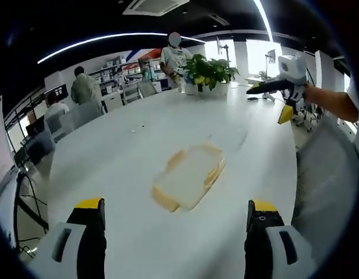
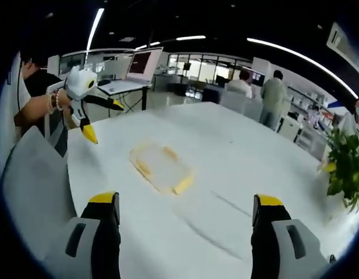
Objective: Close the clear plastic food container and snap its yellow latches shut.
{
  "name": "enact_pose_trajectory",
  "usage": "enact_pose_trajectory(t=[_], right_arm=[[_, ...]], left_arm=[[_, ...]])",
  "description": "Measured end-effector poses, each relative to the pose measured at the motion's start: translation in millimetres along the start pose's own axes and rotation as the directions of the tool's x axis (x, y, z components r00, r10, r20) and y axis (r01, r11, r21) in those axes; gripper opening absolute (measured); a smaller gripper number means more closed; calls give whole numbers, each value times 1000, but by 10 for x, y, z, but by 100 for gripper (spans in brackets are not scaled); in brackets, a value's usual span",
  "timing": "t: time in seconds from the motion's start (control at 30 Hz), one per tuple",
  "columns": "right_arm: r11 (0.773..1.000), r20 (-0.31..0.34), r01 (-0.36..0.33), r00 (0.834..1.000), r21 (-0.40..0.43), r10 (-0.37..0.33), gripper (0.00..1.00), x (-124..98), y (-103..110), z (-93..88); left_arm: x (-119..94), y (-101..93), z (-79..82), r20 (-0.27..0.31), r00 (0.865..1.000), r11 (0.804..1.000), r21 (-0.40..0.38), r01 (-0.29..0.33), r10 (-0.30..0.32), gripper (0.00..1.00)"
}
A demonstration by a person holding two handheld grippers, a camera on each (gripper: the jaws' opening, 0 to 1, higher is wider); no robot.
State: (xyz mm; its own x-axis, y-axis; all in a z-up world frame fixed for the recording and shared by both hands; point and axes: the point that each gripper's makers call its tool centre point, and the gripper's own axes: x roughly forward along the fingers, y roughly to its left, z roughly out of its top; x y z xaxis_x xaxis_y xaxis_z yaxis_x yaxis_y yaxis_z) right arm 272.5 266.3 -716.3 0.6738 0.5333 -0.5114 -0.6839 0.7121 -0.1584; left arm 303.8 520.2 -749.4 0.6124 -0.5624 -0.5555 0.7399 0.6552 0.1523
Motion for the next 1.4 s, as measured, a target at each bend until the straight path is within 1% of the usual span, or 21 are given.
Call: enact_pose_trajectory(t=[0.23,0.37,0.47,0.6,0.67,0.73,0.77,0.83,0.87,0.9,0.93,0.97,1.0,1.07,1.13,1.2,1.23,1.27,1.33,1.37,1.4], right_arm=[[996,-35,-65,997,-66,62,91,317,-100,61],[989,-69,-106,993,-105,99,90,476,-128,56],[978,-102,-121,989,-168,105,90,573,-154,26],[964,-139,-178,979,-196,152,89,694,-118,5],[954,-158,-206,972,-216,174,89,741,-102,0],[936,-222,-263,952,-236,212,90,783,-70,-62],[917,-252,-302,938,-260,237,90,808,-51,-79],[894,-285,-337,924,-294,254,87,859,-64,-76],[886,-298,-348,919,-306,258,86,879,-72,-75],[869,-322,-368,909,-330,263,85,912,-81,-79],[864,-330,-374,906,-336,264,84,925,-83,-80],[850,-349,-396,896,-349,274,84,961,-75,-83],[844,-361,-405,891,-353,276,84,987,-73,-83],[832,-371,-415,886,-367,278,84,1061,-78,-66],[821,-378,-429,880,-376,287,84,1130,-76,-59],[814,-387,-449,871,-370,304,84,1193,-57,-67],[809,-391,-458,866,-368,312,84,1218,-45,-75],[800,-399,-475,857,-366,326,84,1254,-26,-95],[788,-415,-491,847,-371,332,83,1308,-18,-135],[773,-440,-512,832,-374,338,83,1333,-10,-186],[764,-457,-528,820,-369,346,83,1346,4,-220]], left_arm=[[204,105,-42,-60,996,995,71,64,-60,99],[324,129,-92,-99,991,989,102,105,-95,99],[406,158,-125,-131,985,984,123,129,-113,99],[498,207,-86,-135,983,980,136,144,-126,99],[549,200,-95,-150,977,973,151,177,-154,99],[590,192,-147,-198,963,960,178,217,-181,99],[612,198,-151,-208,960,955,193,226,-185,99],[659,217,-156,-231,953,942,226,247,-194,99],[687,223,-166,-247,947,934,243,264,-203,99],[703,220,-180,-261,942,927,250,279,-212,99],[726,231,-207,-288,933,919,264,293,-215,99],[750,243,-213,-296,931,915,275,296,-212,99],[768,258,-227,-309,928,910,286,300,-209,99],[810,278,-269,-345,916,892,319,322,-207,99],[840,275,-286,-359,908,885,321,337,-215,99],[870,257,-302,-377,896,875,318,364,-235,99],[889,261,-300,-379,895,874,319,366,-237,99],[919,269,-308,-386,891,870,322,374,-240,99],[958,267,-324,-396,885,860,332,388,-247,98],[985,252,-341,-403,878,847,342,407,-259,97],[993,239,-363,-414,869,837,343,425,-271,97]])
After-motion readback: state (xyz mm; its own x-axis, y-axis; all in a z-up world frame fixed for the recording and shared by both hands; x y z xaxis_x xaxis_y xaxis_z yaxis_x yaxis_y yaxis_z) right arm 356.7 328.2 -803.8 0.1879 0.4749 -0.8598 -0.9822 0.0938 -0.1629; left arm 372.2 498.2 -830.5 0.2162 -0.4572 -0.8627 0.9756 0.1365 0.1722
